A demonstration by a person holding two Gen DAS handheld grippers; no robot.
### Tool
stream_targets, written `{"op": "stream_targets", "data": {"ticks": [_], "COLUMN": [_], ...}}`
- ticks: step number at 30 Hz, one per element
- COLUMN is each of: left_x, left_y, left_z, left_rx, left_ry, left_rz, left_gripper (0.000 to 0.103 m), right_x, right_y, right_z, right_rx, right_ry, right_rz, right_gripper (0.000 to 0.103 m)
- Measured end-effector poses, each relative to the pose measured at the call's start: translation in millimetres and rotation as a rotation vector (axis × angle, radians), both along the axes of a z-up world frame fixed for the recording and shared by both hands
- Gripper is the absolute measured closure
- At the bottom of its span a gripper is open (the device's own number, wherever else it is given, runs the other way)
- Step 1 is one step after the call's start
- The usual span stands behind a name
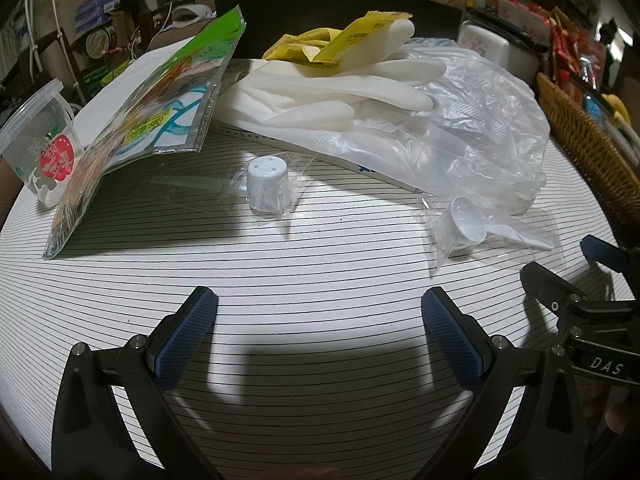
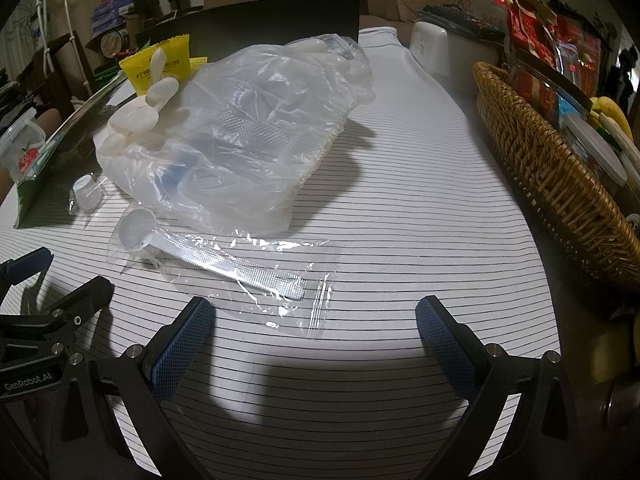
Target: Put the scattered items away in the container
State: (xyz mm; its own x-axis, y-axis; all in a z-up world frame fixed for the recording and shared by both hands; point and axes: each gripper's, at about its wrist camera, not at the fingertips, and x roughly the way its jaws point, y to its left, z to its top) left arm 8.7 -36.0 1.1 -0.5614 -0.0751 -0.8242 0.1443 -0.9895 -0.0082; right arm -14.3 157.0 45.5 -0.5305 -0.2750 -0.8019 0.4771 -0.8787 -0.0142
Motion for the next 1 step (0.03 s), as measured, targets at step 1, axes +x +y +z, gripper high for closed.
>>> {"op": "stream_targets", "data": {"ticks": [1], "left_x": [0.1], "left_y": [-0.3], "left_z": [0.0], "left_rx": [0.001], "left_ry": [0.0], "left_rz": [0.0], "left_gripper": [0.0], "right_x": [0.0], "right_y": [0.1], "right_z": [0.0], "right_rx": [0.0], "right_ry": [0.0], "right_rz": [0.0], "right_gripper": [0.0]}}
